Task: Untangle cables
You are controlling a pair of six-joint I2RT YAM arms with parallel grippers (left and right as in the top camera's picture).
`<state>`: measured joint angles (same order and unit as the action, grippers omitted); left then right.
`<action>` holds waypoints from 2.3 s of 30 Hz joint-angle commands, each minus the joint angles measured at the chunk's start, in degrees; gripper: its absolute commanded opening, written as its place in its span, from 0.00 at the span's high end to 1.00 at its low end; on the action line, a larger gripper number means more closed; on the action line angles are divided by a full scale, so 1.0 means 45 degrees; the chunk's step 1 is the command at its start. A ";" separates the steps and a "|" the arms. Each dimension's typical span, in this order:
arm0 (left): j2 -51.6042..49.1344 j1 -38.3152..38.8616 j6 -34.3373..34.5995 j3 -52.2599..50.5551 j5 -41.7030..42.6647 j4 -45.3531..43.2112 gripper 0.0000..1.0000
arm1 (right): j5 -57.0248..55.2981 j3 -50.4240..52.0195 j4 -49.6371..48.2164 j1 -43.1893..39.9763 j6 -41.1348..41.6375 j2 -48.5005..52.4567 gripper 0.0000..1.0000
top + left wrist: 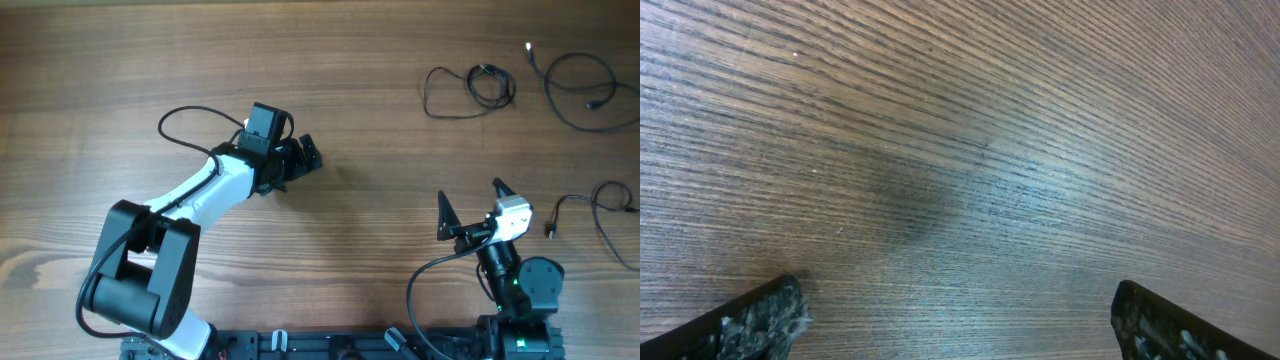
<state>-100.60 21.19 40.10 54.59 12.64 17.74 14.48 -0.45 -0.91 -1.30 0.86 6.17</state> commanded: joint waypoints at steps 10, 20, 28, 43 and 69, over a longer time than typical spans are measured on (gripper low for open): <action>-0.0073 0.0053 -0.0151 -0.0063 -0.0165 -0.0029 0.00 | -0.0262 0.0034 -0.0039 -0.0049 0.0267 0.0083 0.00; -0.0073 0.0053 -0.0151 -0.0063 -0.0165 -0.0029 0.00 | -0.0257 0.0034 -0.0044 -0.0049 0.0262 -0.0845 0.00; -0.0073 0.0053 -0.0151 -0.0063 -0.0165 -0.0029 0.00 | -0.0325 0.0034 -0.0039 -0.0049 0.0078 -0.1331 0.00; -0.0073 0.0053 -0.0151 -0.0063 -0.0160 -0.0029 0.00 | -0.0923 0.0034 0.0068 -0.0034 -0.1622 -0.1336 0.00; -0.0073 0.0053 -0.0151 -0.0063 -0.0160 -0.0029 0.00 | -0.2463 0.0034 0.0180 -0.0039 -0.0850 -0.1331 0.00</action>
<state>-100.60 21.19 40.10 54.59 12.64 17.74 4.40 -0.43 -0.05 -1.30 -2.85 1.15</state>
